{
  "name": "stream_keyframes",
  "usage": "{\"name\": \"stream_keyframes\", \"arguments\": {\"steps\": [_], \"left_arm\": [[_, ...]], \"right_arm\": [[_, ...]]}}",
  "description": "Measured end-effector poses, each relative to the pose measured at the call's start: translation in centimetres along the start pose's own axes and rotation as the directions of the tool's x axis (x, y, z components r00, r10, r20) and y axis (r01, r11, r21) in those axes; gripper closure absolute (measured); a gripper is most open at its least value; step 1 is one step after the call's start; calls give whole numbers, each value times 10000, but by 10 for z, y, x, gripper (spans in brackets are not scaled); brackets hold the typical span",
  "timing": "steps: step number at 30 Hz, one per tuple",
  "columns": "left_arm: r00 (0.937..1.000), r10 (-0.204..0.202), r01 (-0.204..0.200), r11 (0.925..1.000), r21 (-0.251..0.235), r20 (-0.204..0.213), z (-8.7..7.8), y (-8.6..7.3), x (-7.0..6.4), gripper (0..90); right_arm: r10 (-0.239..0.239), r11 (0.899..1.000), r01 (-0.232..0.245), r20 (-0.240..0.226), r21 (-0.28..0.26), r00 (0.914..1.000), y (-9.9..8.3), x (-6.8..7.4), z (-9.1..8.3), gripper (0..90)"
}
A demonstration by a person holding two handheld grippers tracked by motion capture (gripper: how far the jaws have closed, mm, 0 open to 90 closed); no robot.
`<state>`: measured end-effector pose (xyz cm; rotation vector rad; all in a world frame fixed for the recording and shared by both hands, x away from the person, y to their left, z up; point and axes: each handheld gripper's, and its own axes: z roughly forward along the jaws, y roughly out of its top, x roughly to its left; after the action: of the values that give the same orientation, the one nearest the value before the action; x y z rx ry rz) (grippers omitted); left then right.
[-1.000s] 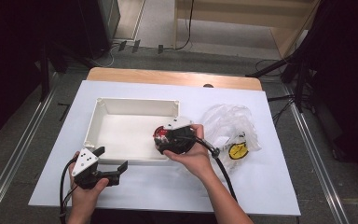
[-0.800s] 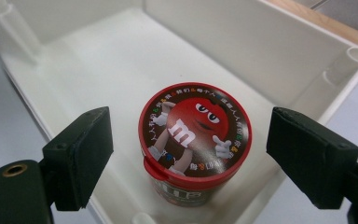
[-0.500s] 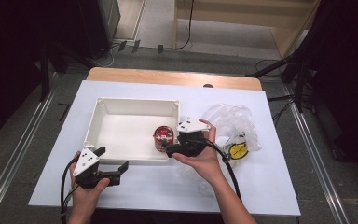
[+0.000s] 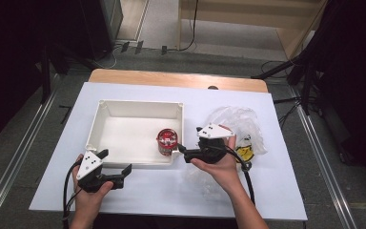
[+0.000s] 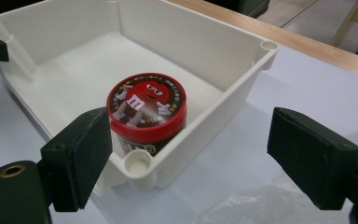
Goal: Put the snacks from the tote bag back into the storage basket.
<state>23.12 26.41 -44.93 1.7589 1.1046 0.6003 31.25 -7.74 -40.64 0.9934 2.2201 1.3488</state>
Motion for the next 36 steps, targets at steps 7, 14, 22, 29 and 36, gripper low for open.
{"name": "stream_keyframes", "arguments": {"steps": [7,14,22,29,36], "left_arm": [[9999,140,-140,9999,54,-99,2,-1,-2,6],[9996,261,-261,9996,87,-85,3,-1,-4,6],[9995,245,-244,9997,81,-180,2,-1,-3,6],[9996,230,-228,9997,86,-142,4,-1,-3,6],[9996,249,-247,9997,81,-165,4,-1,-5,6]], "right_arm": [[246,9997,-244,296,-78,9993,-11,-13,-17,107],[522,9985,-512,611,-182,9968,-22,-28,-35,99],[876,9962,-869,1028,-115,9908,-36,-42,-49,74],[1050,9945,-1041,1305,-140,9859,-46,-51,-62,72],[1270,9919,-1258,1643,-182,9782,-57,-61,-75,44]]}}
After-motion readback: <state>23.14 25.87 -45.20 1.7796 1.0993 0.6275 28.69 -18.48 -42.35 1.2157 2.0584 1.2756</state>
